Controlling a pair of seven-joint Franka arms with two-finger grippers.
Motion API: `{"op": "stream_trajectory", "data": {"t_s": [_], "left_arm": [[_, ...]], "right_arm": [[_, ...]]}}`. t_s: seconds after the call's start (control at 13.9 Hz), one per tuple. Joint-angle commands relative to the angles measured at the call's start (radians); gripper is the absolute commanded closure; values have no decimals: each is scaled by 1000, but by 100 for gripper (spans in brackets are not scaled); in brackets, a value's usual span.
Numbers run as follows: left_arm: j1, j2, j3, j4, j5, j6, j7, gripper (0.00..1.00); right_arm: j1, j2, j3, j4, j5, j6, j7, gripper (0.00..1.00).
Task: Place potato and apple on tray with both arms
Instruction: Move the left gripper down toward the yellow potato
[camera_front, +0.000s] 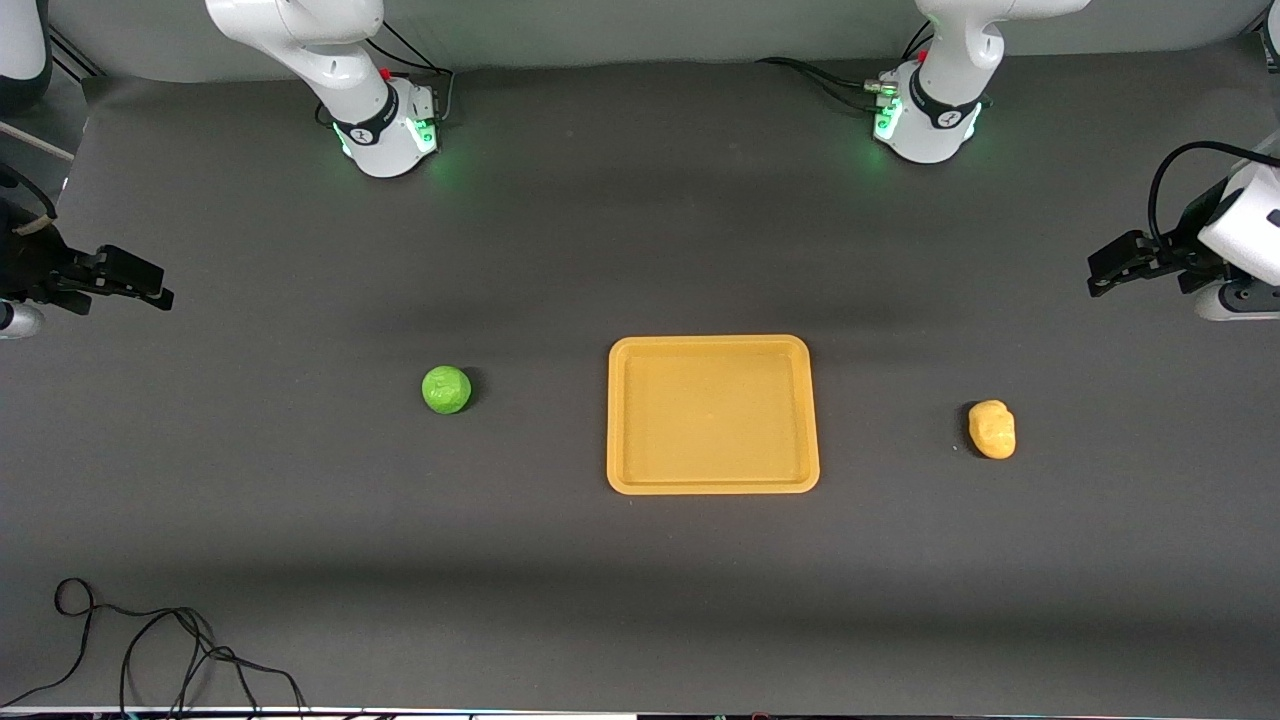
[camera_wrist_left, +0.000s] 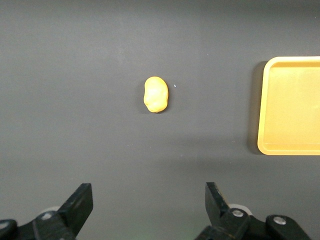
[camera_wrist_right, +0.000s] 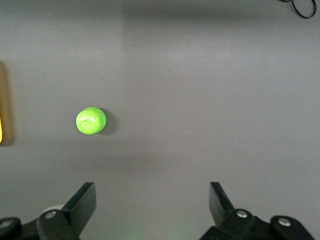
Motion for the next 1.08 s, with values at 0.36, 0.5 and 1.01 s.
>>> {"op": "stream_trajectory", "data": {"t_s": [0.36, 0.5, 1.01], "left_arm": [[-2, 2, 5, 3, -5, 7, 4, 0], [-3, 20, 6, 11, -2, 26, 9, 0], [-11, 192, 5, 54, 15, 115, 9, 0]], "right_arm": [[3, 1, -3, 3, -16, -4, 2, 0], [5, 2, -2, 4, -16, -4, 2, 0], [5, 11, -2, 21, -7, -4, 2, 0]]}}
